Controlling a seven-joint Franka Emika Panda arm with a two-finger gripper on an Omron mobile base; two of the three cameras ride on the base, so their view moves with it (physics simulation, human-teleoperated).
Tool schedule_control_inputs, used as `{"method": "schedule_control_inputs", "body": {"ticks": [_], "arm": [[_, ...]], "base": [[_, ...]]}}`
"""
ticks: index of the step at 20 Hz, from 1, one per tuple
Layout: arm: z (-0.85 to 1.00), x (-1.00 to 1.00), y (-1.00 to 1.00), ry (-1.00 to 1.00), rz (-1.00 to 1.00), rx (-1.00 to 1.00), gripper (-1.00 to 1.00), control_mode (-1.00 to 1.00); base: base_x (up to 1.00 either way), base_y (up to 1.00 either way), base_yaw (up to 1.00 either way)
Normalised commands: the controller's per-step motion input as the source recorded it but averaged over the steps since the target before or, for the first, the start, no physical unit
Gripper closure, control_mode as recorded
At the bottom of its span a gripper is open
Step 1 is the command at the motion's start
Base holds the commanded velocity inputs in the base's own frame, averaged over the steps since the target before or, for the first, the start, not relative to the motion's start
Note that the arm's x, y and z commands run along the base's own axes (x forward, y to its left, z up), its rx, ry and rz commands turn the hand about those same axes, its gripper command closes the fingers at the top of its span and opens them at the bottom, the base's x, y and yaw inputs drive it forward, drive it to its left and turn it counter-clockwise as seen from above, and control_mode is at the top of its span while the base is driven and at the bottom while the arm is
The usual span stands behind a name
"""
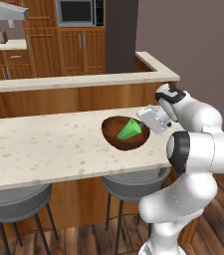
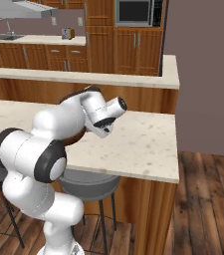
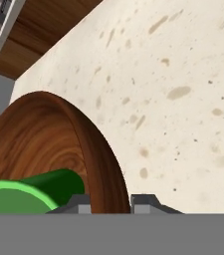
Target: Place the cup inside the bowl on the dining table and move the bowl to any counter.
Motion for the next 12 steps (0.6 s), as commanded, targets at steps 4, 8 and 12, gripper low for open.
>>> {"method": "schedule_control_inputs", "body": {"ticks": [4,8,12], "arm": [[0.0,-0.34,0.0,0.0,0.0,0.0,1.0,-1.0],[0.0,-0.33,-0.01,0.0,0.0,0.0,1.0,-1.0],[0.0,-0.07,0.0,0.0,0.0,0.0,1.0,-1.0]], "base": [[0.0,0.0,0.0],[0.0,0.0,0.0],[0.0,0.0,0.0]]}}
